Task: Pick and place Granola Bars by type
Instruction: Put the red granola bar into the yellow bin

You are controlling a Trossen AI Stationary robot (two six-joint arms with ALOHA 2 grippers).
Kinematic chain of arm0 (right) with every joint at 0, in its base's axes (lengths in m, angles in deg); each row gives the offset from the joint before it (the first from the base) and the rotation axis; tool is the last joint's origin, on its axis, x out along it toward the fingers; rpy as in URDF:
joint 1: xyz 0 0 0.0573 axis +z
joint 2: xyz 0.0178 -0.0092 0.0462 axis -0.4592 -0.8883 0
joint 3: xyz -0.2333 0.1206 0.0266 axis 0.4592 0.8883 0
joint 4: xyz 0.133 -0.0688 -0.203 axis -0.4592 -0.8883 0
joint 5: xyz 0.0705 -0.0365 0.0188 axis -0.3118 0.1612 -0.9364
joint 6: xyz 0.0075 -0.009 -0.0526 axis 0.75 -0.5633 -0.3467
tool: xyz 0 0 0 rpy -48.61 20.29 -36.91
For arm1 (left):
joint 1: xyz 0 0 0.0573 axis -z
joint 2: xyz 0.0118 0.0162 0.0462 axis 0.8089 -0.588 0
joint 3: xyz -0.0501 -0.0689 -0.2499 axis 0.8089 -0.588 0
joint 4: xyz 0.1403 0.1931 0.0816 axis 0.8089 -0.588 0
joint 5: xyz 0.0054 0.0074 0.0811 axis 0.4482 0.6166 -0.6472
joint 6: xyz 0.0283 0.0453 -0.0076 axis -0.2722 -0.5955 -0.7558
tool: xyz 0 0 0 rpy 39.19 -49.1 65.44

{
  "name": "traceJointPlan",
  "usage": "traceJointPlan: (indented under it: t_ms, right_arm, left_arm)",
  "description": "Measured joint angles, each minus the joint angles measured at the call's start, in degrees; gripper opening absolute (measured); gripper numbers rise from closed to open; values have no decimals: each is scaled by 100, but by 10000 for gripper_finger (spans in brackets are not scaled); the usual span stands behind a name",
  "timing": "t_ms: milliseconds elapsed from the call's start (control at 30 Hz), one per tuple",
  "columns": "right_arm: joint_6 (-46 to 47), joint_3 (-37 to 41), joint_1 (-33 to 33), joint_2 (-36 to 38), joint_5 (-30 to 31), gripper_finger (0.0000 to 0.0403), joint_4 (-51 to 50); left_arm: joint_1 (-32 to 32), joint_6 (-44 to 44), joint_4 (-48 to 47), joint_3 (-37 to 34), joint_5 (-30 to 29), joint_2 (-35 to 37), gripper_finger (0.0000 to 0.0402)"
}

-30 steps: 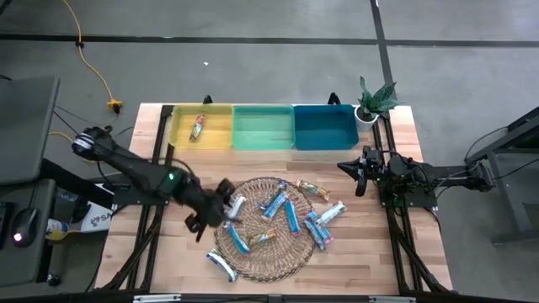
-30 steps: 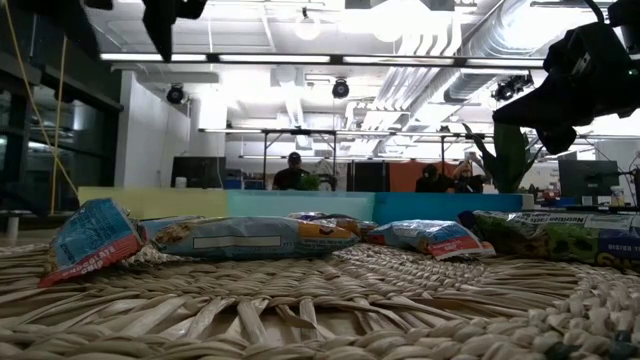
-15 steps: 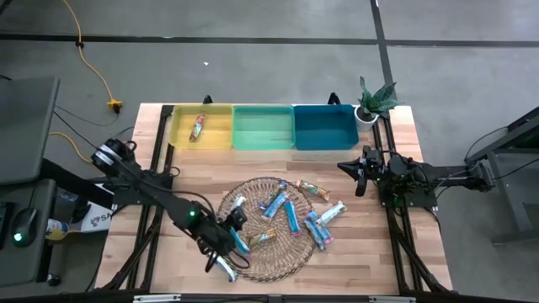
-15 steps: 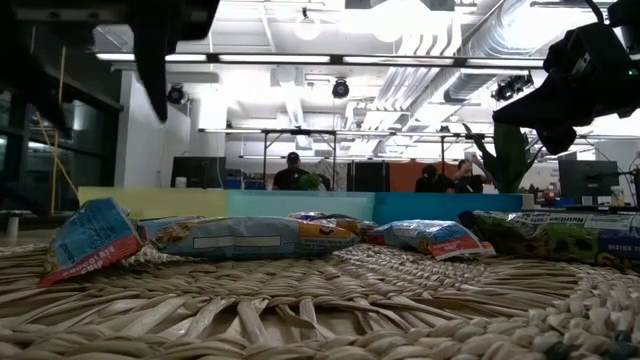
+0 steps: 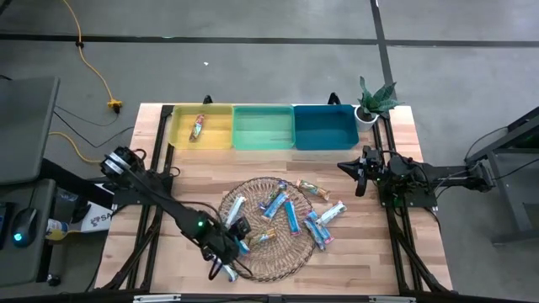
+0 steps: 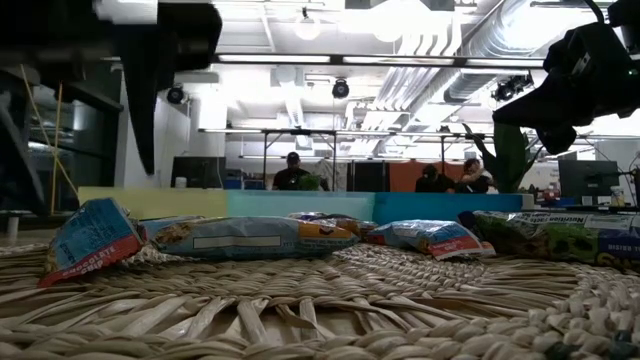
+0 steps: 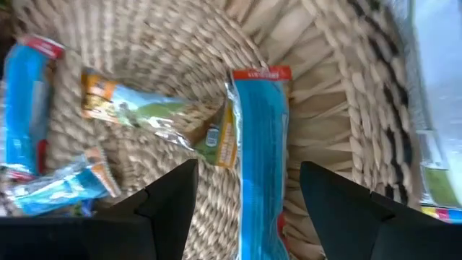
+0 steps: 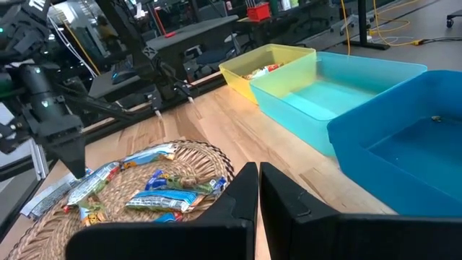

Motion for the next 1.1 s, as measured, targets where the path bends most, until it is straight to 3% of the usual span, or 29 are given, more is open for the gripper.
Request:
traceJointPlan:
  t_ms: [133,600,733,1100]
  right_arm:
    - [-1,0,1,-2,0,0,-1]
    - [1,0,-1,-2,0,0,-1]
    - [1,0,1,-2,0,0,-1]
    - [1,0,1,0,0,0,-1]
  left_arm:
    - [6,-17,30,0,-349,-184,239]
    - [2,-3,-9,0,-396,-538,239]
    - [4,-3,-30,0,-673,-543,237]
    - [-2,0,-53,-4,-768,-549,155]
